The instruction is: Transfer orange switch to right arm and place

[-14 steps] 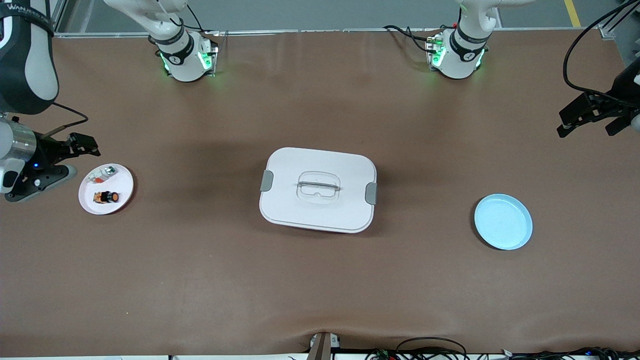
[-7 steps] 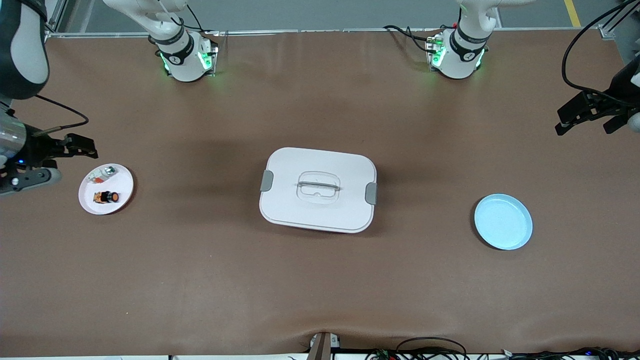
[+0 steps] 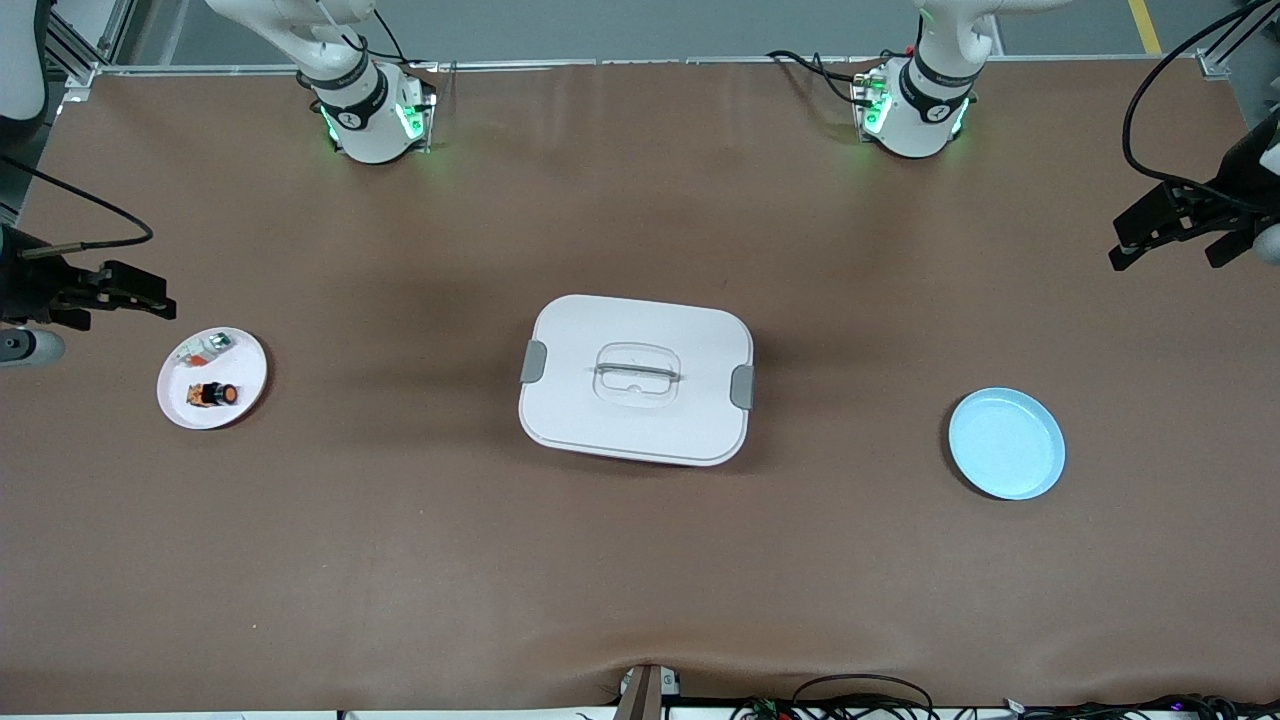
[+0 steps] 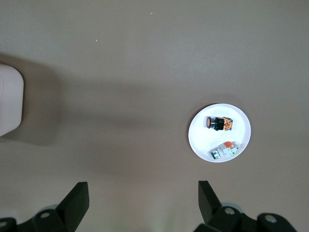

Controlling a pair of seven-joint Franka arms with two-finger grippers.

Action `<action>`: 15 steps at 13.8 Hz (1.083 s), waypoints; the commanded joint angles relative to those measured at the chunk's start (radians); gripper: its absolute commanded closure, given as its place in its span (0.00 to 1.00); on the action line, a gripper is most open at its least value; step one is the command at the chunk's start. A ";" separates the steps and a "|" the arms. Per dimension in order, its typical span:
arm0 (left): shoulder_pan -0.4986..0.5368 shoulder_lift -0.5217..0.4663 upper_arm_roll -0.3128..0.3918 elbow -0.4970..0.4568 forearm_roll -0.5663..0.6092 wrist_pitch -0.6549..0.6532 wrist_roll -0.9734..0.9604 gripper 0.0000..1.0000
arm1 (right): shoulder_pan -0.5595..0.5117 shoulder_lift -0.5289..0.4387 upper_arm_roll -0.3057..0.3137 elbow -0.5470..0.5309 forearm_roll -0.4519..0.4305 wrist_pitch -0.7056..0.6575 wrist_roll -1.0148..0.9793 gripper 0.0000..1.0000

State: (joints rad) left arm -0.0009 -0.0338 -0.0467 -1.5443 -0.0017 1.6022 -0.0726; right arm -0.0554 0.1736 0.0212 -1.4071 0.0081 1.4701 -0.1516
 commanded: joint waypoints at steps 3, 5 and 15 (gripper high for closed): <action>-0.001 -0.006 -0.001 0.010 -0.004 -0.021 0.020 0.00 | -0.004 -0.049 -0.013 0.000 -0.007 -0.059 0.023 0.00; -0.002 -0.006 -0.001 0.010 -0.006 -0.022 0.020 0.00 | -0.018 -0.057 -0.014 0.010 -0.008 -0.059 0.015 0.00; -0.004 0.003 -0.001 0.010 0.002 -0.129 0.072 0.00 | -0.044 -0.068 -0.012 0.046 0.015 -0.122 0.069 0.00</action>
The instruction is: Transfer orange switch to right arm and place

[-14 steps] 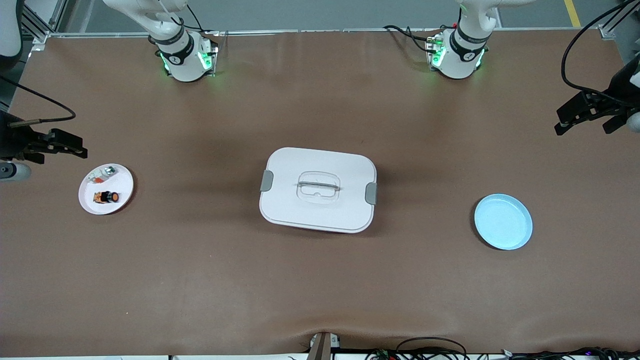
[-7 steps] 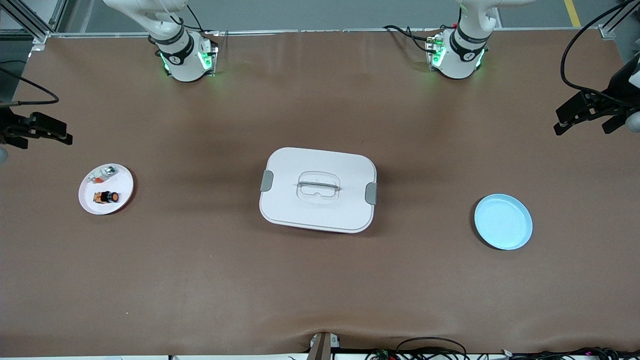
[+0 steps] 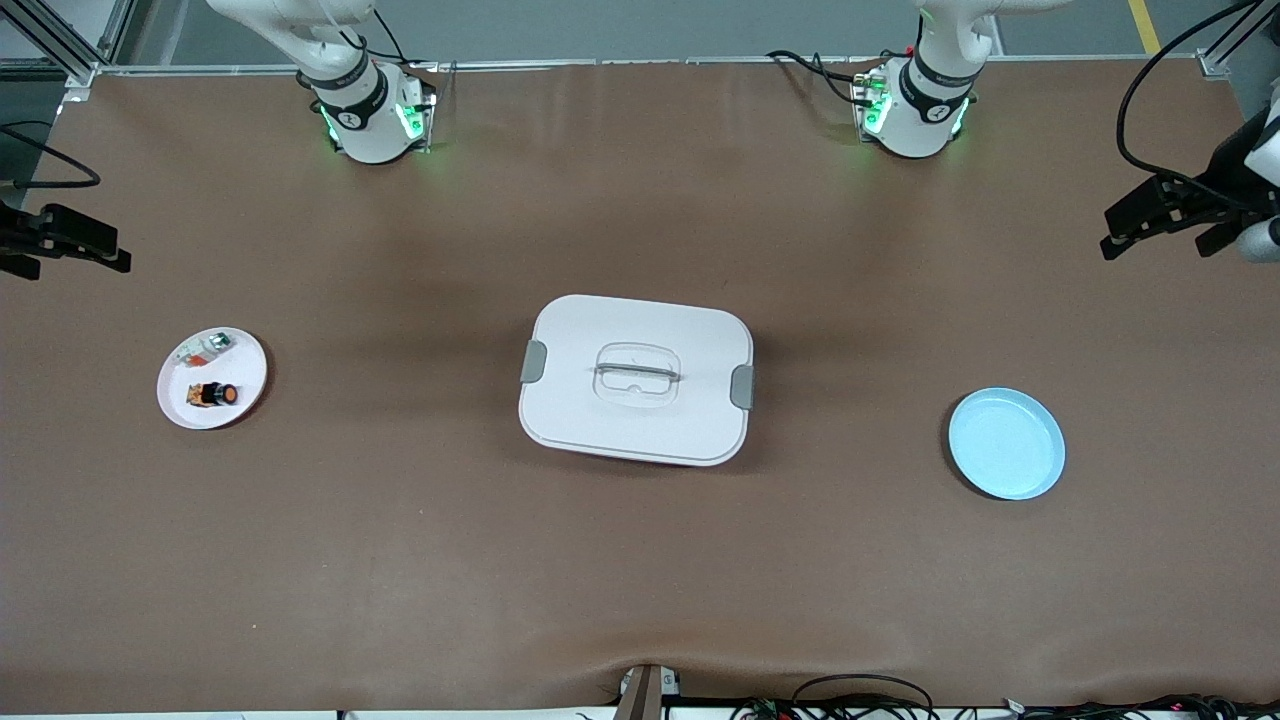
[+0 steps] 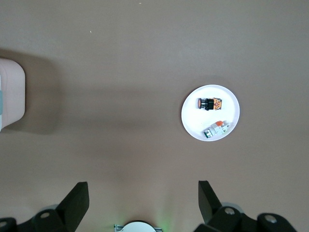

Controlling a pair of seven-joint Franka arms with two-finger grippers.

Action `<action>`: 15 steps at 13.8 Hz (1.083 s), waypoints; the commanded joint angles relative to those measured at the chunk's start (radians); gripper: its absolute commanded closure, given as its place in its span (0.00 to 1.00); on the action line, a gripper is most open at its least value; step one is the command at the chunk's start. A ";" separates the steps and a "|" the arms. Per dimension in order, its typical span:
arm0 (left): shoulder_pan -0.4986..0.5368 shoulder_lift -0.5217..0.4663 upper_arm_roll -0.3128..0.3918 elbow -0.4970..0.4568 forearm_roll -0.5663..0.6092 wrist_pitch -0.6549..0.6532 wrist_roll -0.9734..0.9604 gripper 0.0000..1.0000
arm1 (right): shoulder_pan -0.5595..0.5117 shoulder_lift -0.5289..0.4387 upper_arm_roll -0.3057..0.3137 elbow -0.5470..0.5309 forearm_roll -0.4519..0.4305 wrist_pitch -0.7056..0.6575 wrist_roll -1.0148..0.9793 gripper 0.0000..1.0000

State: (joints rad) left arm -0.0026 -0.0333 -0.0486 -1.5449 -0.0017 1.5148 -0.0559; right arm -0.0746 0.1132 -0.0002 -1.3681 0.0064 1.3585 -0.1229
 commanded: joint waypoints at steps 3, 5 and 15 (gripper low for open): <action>0.000 0.003 0.001 0.009 -0.001 -0.042 0.117 0.00 | 0.031 -0.010 0.015 0.007 -0.034 0.007 0.060 0.00; -0.003 0.003 0.003 0.009 -0.001 -0.042 0.113 0.00 | 0.041 -0.012 0.043 0.009 -0.082 0.020 0.092 0.00; 0.000 0.003 0.003 0.011 -0.001 -0.042 0.111 0.00 | -0.020 -0.010 0.045 0.032 0.029 0.011 0.169 0.00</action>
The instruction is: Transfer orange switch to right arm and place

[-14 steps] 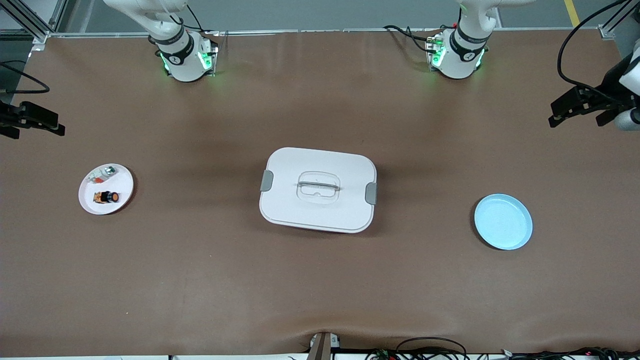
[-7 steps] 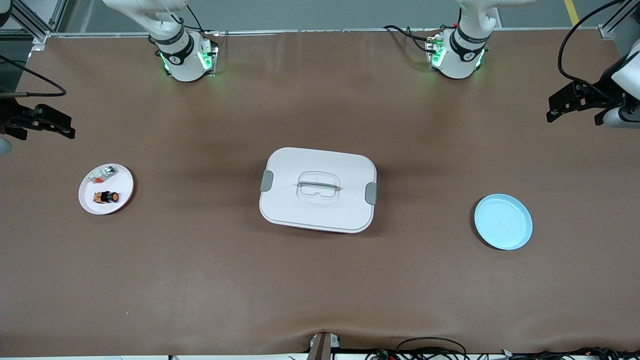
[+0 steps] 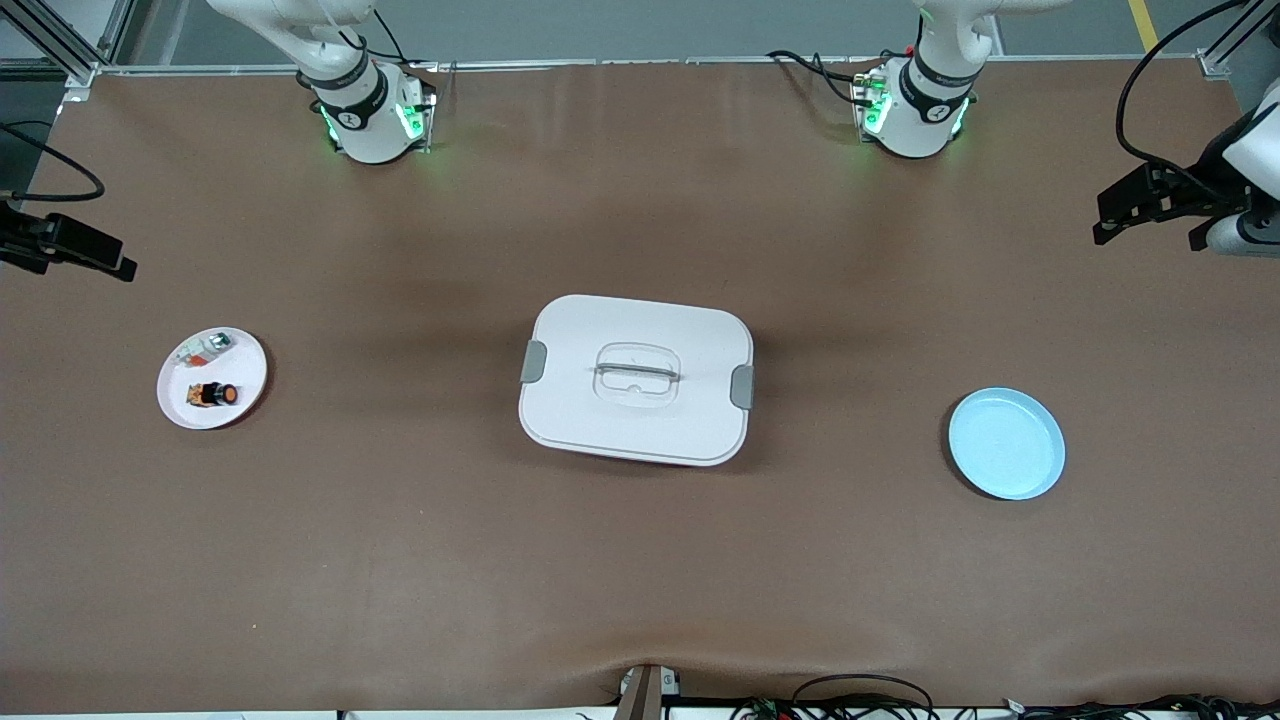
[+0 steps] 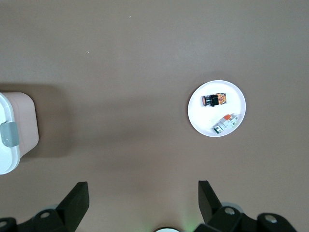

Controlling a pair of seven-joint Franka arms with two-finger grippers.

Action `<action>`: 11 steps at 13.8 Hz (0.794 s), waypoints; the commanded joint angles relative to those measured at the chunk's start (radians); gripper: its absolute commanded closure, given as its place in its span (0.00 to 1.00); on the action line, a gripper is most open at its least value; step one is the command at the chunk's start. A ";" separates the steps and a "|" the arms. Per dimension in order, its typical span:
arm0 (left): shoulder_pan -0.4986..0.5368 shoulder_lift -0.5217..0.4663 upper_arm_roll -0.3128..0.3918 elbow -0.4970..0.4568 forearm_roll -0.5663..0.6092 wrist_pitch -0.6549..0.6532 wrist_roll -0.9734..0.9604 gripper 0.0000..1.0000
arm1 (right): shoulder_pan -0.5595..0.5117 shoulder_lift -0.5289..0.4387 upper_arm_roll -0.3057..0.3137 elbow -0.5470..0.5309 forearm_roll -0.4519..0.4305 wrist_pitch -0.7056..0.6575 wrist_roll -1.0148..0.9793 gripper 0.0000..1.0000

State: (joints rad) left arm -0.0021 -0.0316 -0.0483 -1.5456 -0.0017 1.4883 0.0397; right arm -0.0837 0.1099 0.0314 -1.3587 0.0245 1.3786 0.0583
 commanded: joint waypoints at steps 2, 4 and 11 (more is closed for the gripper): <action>-0.001 0.001 0.002 0.012 -0.001 -0.016 0.016 0.00 | -0.008 -0.010 0.010 0.044 0.017 -0.012 -0.015 0.00; -0.001 0.001 0.002 0.012 -0.003 -0.016 0.017 0.00 | -0.019 -0.035 0.007 0.044 0.025 -0.010 -0.025 0.00; -0.001 0.001 0.002 0.012 -0.001 -0.016 0.017 0.00 | -0.019 -0.082 0.009 -0.012 0.023 -0.006 -0.025 0.00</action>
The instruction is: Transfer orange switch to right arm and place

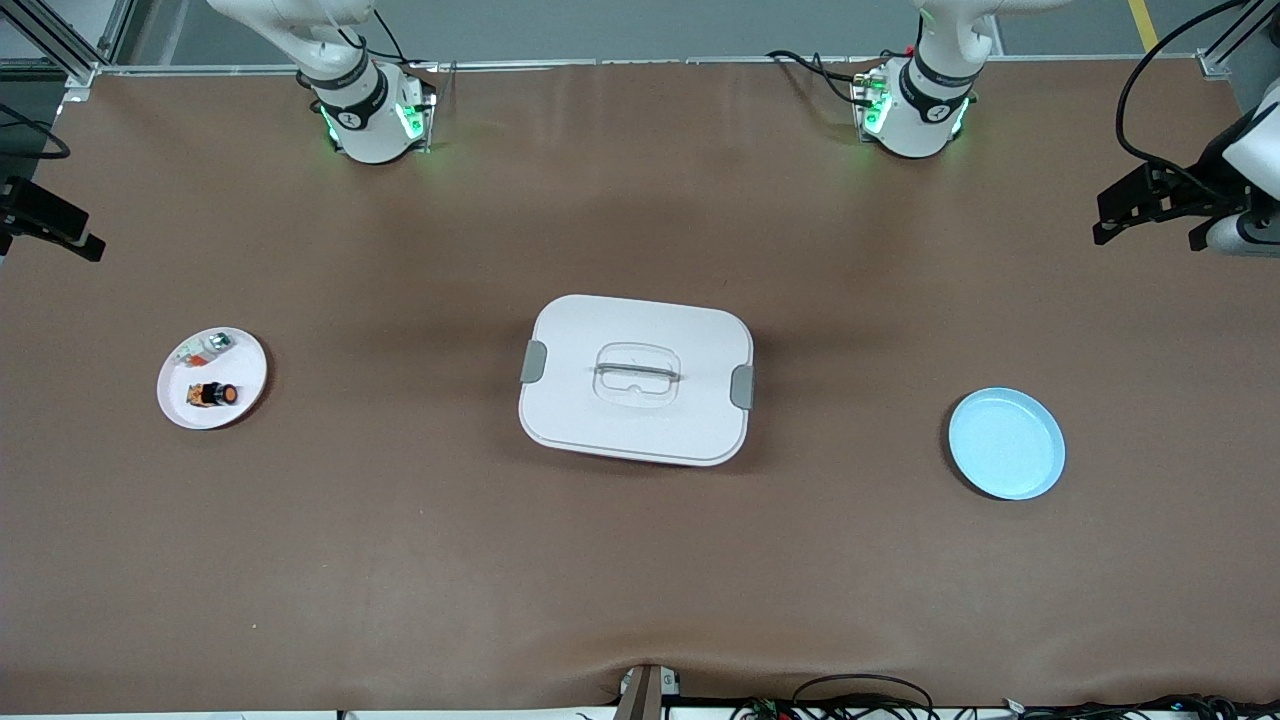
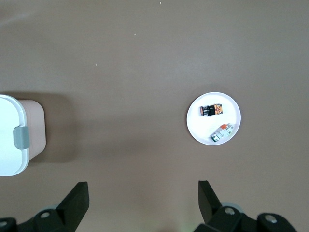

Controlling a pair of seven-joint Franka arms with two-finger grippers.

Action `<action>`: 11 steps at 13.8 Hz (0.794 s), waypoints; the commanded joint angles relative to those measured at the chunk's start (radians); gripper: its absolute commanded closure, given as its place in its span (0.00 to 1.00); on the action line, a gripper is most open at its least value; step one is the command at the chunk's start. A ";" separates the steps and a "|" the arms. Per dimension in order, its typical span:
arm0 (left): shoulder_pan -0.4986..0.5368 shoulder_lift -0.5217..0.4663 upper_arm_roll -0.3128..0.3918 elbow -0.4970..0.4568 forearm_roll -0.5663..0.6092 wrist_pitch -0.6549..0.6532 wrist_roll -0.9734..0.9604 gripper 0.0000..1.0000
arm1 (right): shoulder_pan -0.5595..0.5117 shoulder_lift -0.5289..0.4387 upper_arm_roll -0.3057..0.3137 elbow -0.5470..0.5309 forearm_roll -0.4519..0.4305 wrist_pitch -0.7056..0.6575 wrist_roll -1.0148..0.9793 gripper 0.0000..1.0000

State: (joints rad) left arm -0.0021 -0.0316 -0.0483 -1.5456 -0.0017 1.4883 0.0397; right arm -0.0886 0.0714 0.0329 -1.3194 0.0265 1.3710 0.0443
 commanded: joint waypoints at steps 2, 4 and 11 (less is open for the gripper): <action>-0.003 0.001 0.002 0.012 -0.001 -0.016 0.017 0.00 | -0.010 -0.065 0.001 -0.084 0.021 0.003 -0.011 0.00; -0.003 0.001 0.001 0.012 -0.001 -0.016 0.017 0.00 | 0.000 -0.074 -0.001 -0.090 0.021 -0.001 -0.009 0.00; -0.006 -0.001 0.001 0.012 -0.003 -0.016 0.017 0.00 | 0.079 -0.105 -0.073 -0.136 0.020 0.005 0.005 0.00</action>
State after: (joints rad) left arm -0.0036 -0.0316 -0.0495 -1.5455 -0.0017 1.4883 0.0397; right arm -0.0329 -0.0030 -0.0147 -1.4235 0.0272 1.3661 0.0445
